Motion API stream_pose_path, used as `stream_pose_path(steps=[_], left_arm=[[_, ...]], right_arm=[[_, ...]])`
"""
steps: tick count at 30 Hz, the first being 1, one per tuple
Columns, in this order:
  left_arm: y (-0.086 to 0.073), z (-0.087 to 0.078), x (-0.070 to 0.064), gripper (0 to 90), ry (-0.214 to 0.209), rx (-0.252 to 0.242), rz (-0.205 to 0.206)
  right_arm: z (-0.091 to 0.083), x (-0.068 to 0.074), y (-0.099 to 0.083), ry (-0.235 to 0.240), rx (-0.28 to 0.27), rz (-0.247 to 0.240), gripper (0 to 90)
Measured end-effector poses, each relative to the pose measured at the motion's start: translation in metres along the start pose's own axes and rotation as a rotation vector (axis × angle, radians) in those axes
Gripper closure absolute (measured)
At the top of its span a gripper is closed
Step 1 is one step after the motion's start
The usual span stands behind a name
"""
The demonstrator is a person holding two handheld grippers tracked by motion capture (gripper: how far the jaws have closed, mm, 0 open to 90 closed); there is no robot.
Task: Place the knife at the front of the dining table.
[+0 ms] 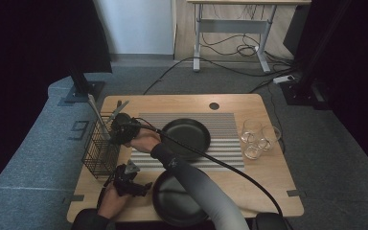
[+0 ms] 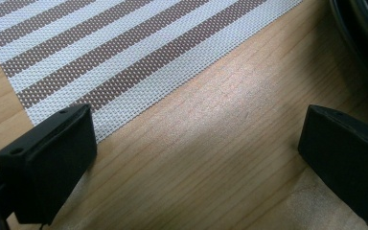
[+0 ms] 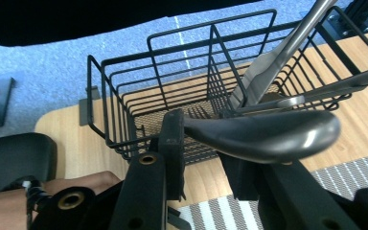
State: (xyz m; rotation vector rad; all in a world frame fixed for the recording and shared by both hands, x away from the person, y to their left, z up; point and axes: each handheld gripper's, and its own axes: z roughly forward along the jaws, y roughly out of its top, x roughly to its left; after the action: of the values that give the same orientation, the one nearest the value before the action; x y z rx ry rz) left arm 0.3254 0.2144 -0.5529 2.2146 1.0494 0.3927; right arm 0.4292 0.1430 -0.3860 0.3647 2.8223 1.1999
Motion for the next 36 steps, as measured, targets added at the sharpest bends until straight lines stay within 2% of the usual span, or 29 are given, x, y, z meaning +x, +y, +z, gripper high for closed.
stream_pose_path(steps=[4,12,15,18,27,36], left_arm=[[0.0,0.0,0.0,0.0,0.0,0.0,0.0],[0.0,0.0,0.0,0.0,0.0,0.001,0.0],[0.0,0.0,0.0,0.0,0.0,0.001,-0.001],[0.0,0.0,0.0,0.0,0.0,-0.002,-0.002],[0.0,0.0,-0.001,0.0,-0.001,0.0,0.001],[0.0,0.0,-0.001,0.0,-0.002,0.0,0.001]], right_arm=[[-0.001,0.0,0.001,0.034,-0.019,0.016,73.9],[-0.003,0.005,0.003,0.068,-0.029,0.008,76.5],[-0.006,0.005,0.004,0.082,-0.046,0.013,81.4],[-0.012,0.007,0.006,0.06,-0.05,-0.008,82.2],[-0.021,0.009,0.009,0.049,-0.058,-0.021,82.3],[-0.04,0.01,0.014,0.038,-0.071,-0.033,82.3]])
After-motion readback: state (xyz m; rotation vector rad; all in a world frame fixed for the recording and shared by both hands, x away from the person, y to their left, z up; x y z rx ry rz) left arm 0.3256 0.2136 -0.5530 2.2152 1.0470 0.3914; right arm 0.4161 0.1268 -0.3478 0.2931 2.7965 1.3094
